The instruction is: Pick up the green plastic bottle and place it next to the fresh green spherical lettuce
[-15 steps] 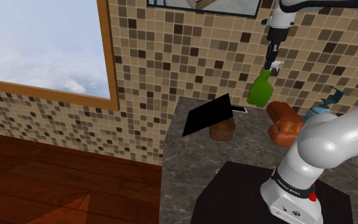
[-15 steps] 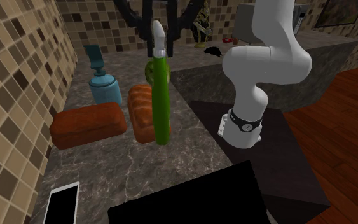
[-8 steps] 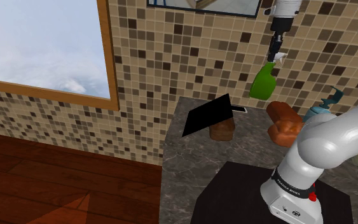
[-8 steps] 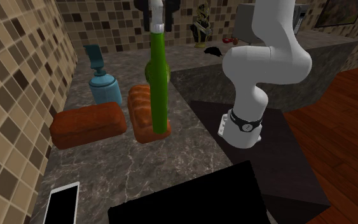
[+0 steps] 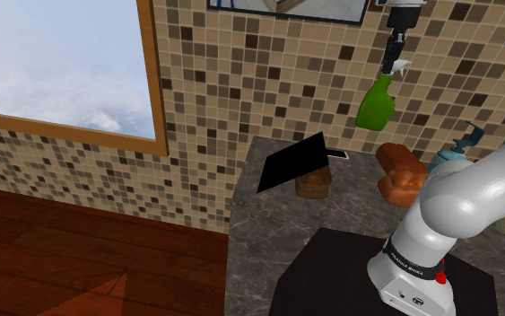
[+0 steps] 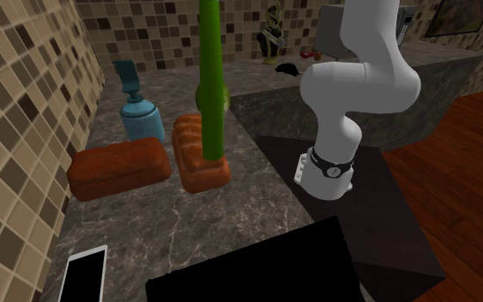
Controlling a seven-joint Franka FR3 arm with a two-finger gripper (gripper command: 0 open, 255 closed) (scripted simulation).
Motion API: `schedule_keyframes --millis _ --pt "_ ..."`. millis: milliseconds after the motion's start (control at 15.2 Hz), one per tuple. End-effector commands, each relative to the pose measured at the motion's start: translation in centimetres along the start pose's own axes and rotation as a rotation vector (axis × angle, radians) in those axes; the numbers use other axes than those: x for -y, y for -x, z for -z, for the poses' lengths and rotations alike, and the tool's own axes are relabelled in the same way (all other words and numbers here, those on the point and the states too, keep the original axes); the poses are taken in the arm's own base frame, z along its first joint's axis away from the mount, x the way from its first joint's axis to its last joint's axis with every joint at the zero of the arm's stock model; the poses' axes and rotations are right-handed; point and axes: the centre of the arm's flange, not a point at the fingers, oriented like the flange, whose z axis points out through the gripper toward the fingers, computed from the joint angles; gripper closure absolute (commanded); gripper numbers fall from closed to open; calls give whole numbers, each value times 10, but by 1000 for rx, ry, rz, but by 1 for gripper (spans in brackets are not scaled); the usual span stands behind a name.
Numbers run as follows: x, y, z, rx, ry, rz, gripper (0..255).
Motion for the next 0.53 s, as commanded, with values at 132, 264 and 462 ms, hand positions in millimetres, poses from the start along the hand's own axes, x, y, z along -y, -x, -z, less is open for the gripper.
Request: schedule_keyframes --millis 132,264,462 --pt "-1 2 22 0 0 0 255" --pt "-2 2 32 0 0 0 255" --pt "0 16 40 0 0 0 255"
